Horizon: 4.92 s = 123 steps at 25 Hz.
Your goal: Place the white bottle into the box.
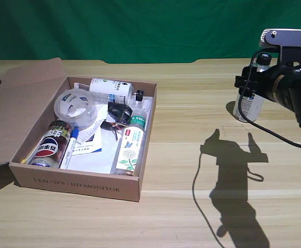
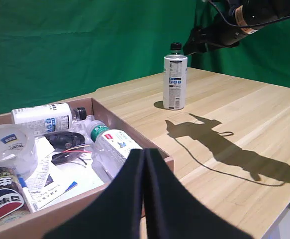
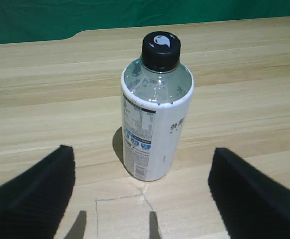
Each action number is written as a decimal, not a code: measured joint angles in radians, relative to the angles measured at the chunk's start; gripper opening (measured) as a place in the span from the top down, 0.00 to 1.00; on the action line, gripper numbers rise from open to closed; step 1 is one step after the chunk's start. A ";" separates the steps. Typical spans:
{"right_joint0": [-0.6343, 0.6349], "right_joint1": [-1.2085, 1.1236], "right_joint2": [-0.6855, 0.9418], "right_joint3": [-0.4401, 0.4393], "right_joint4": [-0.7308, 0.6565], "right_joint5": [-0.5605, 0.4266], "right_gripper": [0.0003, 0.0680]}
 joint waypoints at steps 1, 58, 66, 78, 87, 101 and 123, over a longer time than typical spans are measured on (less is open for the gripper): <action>0.000 0.021 -0.017 0.001 0.006 0.006 0.04; -0.120 0.489 -0.359 -0.002 -0.008 0.023 0.07; -0.120 0.566 -0.423 -0.001 0.022 0.056 0.09; -0.118 0.594 -0.446 -0.004 0.086 0.053 0.19; -0.044 0.482 -0.445 0.017 0.059 -0.127 0.19; 0.312 0.301 -0.490 -0.021 -0.601 -0.188 0.19; 0.405 0.310 -0.545 -0.039 -0.666 -0.070 0.02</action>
